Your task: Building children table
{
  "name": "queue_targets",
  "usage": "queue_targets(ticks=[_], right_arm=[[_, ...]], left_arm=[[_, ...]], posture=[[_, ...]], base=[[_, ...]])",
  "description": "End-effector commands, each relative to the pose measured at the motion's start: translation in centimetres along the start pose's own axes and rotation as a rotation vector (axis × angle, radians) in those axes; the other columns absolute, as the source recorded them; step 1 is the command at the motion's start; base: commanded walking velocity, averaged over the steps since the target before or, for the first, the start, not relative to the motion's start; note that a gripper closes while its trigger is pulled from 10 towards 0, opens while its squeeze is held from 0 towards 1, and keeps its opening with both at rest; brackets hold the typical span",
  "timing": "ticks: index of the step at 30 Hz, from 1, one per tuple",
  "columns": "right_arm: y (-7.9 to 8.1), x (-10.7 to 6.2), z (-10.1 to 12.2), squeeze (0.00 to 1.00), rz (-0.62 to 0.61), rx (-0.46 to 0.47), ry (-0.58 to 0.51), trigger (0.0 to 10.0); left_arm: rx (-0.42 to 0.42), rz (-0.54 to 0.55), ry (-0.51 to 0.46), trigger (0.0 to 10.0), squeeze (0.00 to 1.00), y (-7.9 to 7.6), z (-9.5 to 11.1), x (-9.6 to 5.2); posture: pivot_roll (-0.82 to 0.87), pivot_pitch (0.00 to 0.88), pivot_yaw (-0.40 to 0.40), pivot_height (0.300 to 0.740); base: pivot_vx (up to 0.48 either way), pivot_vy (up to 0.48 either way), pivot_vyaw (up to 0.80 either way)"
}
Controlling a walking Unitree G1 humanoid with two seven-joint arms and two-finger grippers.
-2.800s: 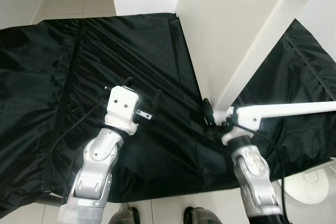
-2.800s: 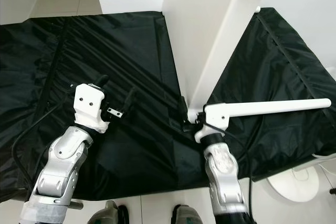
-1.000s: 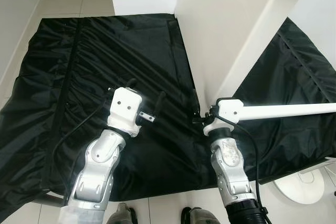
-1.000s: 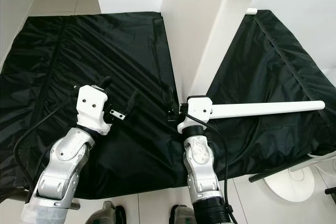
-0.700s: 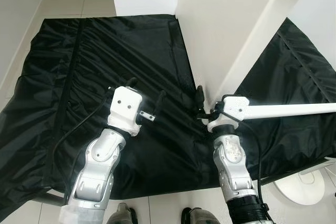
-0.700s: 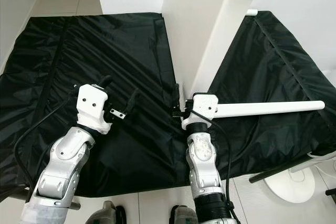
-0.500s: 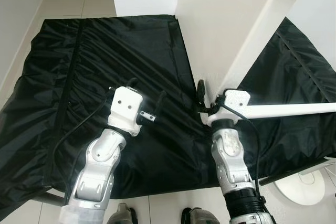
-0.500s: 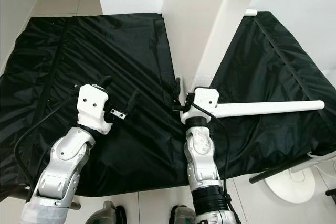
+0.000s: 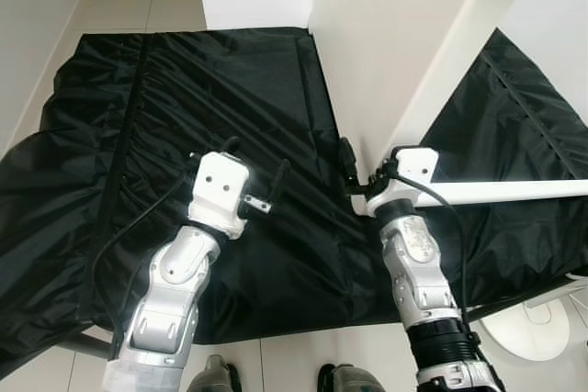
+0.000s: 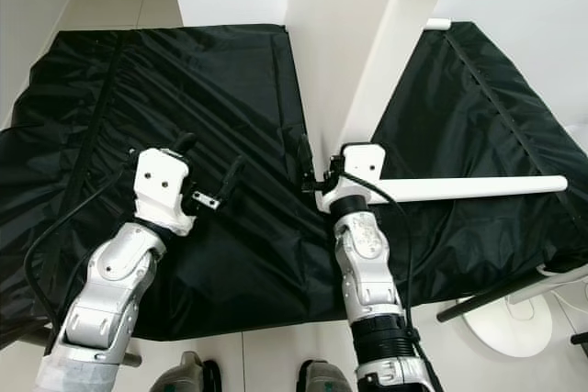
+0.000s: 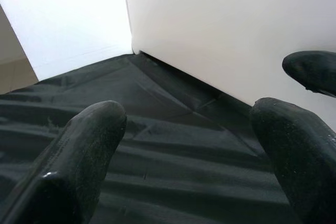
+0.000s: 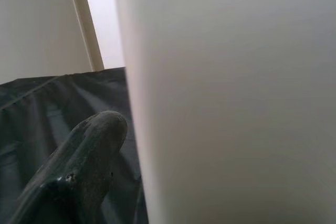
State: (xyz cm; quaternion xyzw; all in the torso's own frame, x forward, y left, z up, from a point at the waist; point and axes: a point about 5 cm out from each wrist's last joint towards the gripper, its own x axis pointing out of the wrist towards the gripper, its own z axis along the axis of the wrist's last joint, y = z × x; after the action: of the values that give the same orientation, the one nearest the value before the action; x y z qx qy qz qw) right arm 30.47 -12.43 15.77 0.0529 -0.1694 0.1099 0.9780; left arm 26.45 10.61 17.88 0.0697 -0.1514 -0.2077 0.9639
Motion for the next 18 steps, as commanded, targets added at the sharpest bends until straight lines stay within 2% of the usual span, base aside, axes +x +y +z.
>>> queue_targets(ticks=[1,8,18], right_arm=[[0.3,-0.1,0.0,0.00,0.027,0.013,0.008,10.0],[0.2,-0.8,0.1,0.00,0.100,0.033,0.019,10.0],[1.9,-1.9,-0.5,0.00,0.213,0.074,0.058,10.0]], left_arm=[[0.002,0.033,0.011,10.0,0.00,0.1,0.0,-0.2],[0.001,0.025,0.013,10.0,0.00,0.1,-0.1,-0.1],[-0.002,0.021,0.015,10.0,0.00,0.1,-0.1,-0.1]], posture=[[-0.01,0.110,0.006,0.740],[-0.02,0.115,0.015,0.740],[-0.02,0.117,0.019,0.740]], base=[[0.000,0.000,0.00],[0.000,0.000,0.00],[0.000,0.000,0.00]])
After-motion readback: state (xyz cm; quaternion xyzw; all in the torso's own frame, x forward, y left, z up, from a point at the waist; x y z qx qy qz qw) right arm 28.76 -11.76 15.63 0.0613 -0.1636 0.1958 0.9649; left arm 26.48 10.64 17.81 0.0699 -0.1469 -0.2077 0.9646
